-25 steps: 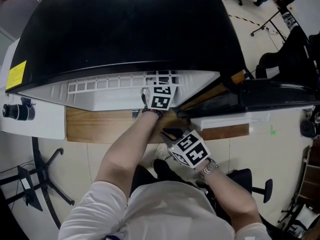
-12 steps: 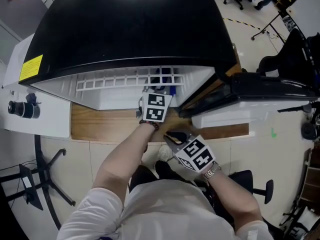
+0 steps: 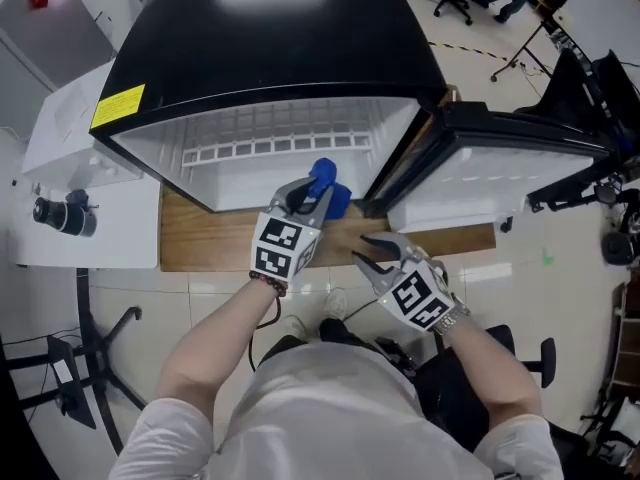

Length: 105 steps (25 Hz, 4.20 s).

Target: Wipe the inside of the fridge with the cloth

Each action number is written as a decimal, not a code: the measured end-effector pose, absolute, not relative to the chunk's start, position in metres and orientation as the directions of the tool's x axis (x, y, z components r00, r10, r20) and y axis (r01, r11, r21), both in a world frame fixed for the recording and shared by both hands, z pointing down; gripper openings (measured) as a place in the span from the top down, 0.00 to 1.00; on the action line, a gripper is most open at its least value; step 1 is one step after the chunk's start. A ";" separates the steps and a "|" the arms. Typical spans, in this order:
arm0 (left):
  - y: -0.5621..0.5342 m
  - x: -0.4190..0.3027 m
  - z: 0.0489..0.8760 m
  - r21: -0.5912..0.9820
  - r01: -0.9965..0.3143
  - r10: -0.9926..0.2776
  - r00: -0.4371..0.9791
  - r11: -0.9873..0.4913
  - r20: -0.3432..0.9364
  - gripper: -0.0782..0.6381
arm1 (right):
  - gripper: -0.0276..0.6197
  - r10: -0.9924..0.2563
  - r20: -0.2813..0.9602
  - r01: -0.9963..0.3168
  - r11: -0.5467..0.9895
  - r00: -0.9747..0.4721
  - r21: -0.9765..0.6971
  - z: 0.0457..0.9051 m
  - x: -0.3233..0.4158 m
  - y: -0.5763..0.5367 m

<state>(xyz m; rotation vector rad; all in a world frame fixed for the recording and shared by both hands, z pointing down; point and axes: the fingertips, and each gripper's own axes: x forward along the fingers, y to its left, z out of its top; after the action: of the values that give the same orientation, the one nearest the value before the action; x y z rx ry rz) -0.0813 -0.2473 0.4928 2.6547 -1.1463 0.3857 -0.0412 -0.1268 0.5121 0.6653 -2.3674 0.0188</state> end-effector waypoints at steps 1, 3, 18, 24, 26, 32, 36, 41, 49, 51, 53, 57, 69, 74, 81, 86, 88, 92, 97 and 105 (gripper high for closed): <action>-0.236 -0.083 0.486 0.105 -0.709 -0.650 0.687 -0.697 0.324 0.78 | 0.75 -0.471 0.610 -0.455 0.869 -0.637 0.195 0.507 -0.040 -0.126; -0.215 -0.085 0.473 0.118 -0.648 -0.587 0.741 -0.752 0.327 0.78 | 0.65 -0.494 0.607 -0.433 0.864 -0.623 0.258 0.495 -0.041 -0.127; -0.090 -0.081 0.418 0.210 -0.199 -0.113 0.926 -0.957 0.361 0.78 | 0.44 -0.548 0.637 -0.207 0.822 -0.543 0.531 0.452 -0.105 -0.089; -0.076 -0.071 0.415 0.215 -0.159 -0.071 0.928 -0.964 0.365 0.78 | 0.65 -0.623 0.597 -0.246 0.767 -0.506 0.592 0.447 -0.093 -0.088; -0.078 -0.066 0.411 0.195 -0.173 -0.092 0.926 -0.965 0.365 0.76 | 0.70 -0.646 0.579 -0.275 0.750 -0.497 0.601 0.443 -0.084 -0.090; -0.095 -0.049 0.375 0.172 -0.260 -0.212 0.943 -0.950 0.257 0.65 | 0.75 -0.748 0.476 -0.464 0.661 -0.462 0.590 0.405 -0.029 -0.108; -0.128 -0.042 0.375 0.258 -0.401 -0.369 0.915 -0.879 0.164 0.65 | 0.75 -0.822 0.372 -0.595 0.569 -0.432 0.567 0.365 0.027 -0.120; -0.154 -0.012 0.419 0.251 -0.610 -0.553 0.790 -0.751 0.266 0.66 | 0.75 -0.878 0.235 -0.688 0.474 -0.418 0.549 0.309 0.081 -0.135; -0.170 0.063 0.486 0.214 -0.747 -0.617 0.648 -0.630 0.445 0.58 | 0.75 -0.854 0.054 -0.692 0.455 -0.517 0.561 0.238 0.081 -0.156; -0.177 0.072 0.497 0.215 -0.776 -0.633 0.615 -0.594 0.471 0.57 | 0.75 -0.838 0.047 -0.660 0.462 -0.544 0.592 0.230 0.072 -0.160; -0.184 0.077 0.504 0.210 -0.802 -0.649 0.582 -0.560 0.491 0.57 | 0.75 -0.823 0.032 -0.643 0.467 -0.568 0.608 0.226 0.061 -0.163; -0.195 0.081 0.519 0.194 -0.845 -0.673 0.519 -0.499 0.527 0.57 | 0.75 -0.816 0.015 -0.621 0.452 -0.578 0.641 0.227 0.046 -0.172; -0.204 0.078 0.530 0.145 -0.900 -0.726 0.420 -0.412 0.544 0.72 | 0.75 -0.846 -0.040 -0.658 0.383 -0.532 0.649 0.233 0.079 -0.179; -0.203 0.077 0.529 0.167 -0.902 -0.730 0.422 -0.398 0.538 0.73 | 0.75 -0.875 -0.065 -0.659 0.310 -0.479 0.685 0.236 0.104 -0.181; -0.202 0.075 0.531 0.173 -0.899 -0.723 0.428 -0.402 0.542 0.73 | 0.75 -0.908 -0.087 -0.657 0.228 -0.409 0.719 0.240 0.144 -0.185; -0.203 0.074 0.526 0.163 -0.903 -0.732 0.418 -0.397 0.538 0.73 | 0.75 -0.933 -0.096 -0.681 0.179 -0.346 0.709 0.240 0.186 -0.189; -0.203 0.074 0.524 0.157 -0.902 -0.734 0.420 -0.402 0.533 0.73 | 0.75 -0.944 -0.099 -0.693 0.157 -0.314 0.704 0.240 0.205 -0.191; -0.202 0.075 0.523 0.155 -0.903 -0.735 0.417 -0.400 0.534 0.73 | 0.75 -0.963 -0.102 -0.720 0.114 -0.249 0.684 0.240 0.245 -0.195; -0.203 0.075 0.524 0.151 -0.904 -0.734 0.415 -0.401 0.537 0.73 | 0.75 -0.982 -0.097 -0.744 0.057 -0.163 0.666 0.241 0.293 -0.199; -0.203 0.075 0.527 0.159 -0.908 -0.738 0.408 -0.387 0.538 0.73 | 0.75 -0.994 -0.096 -0.753 -0.028 -0.046 0.657 0.238 0.357 -0.201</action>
<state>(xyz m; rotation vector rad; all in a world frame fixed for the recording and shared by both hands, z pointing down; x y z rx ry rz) 0.0745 -0.2031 0.5275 2.2395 -1.4059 0.5364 0.3570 -0.2009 0.2377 1.8274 -1.8464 -0.7943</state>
